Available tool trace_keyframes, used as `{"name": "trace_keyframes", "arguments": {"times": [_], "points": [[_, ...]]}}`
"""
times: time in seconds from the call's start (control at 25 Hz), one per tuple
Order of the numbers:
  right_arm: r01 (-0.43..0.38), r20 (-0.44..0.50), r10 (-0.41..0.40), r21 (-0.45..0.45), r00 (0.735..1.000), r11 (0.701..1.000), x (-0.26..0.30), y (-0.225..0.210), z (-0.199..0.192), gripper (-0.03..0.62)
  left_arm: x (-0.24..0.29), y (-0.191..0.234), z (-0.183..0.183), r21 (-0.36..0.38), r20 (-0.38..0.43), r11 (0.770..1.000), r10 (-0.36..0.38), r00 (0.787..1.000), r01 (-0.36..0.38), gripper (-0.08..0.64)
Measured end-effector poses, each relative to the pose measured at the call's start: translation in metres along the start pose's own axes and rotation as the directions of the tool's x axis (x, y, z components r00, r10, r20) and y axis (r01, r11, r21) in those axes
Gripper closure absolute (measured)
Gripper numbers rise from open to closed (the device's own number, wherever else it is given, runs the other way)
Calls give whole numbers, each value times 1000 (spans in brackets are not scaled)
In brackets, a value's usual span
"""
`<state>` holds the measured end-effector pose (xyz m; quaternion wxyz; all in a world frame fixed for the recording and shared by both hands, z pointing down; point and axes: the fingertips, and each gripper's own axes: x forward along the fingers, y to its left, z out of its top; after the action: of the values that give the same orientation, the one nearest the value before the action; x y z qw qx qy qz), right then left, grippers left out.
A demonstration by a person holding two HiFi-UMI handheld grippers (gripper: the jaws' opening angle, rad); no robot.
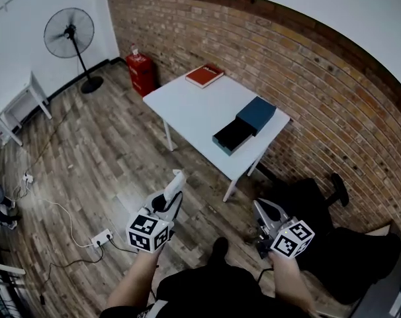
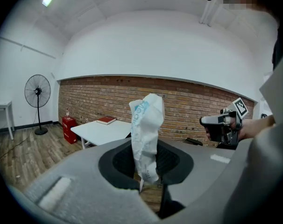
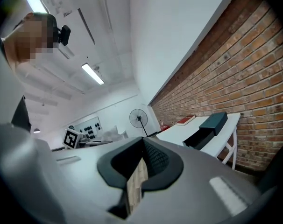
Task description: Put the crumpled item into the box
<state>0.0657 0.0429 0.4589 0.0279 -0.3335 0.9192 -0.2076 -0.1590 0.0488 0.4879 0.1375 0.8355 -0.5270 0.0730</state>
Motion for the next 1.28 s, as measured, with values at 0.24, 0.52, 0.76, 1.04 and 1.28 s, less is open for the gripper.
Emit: {"name": "trace_keyframes", "arguments": {"times": [0.24,0.52,0.76,1.04,1.28], "points": [[-3,6,2,36,1000,999,23,-73,29,596,81,2,27,12,-25,1000,-4,1000,5,485],[1,21,-3,74,1000,997,28,-136,52,595,137,-3,52,44,-36,999,7,999,-6,485],[-6,12,5,86,1000,996,42,-163,59,595,169,-5,61,45,-28,999,-3,1000,4,485],[15,-16,-13,95,1000,995,72,-195,66,595,215,13,63,27,-40,999,-27,999,28,485],[63,-15,-62,108,998,992,115,-216,75,595,257,49,67,18,-84,996,-81,993,83,485]]}}
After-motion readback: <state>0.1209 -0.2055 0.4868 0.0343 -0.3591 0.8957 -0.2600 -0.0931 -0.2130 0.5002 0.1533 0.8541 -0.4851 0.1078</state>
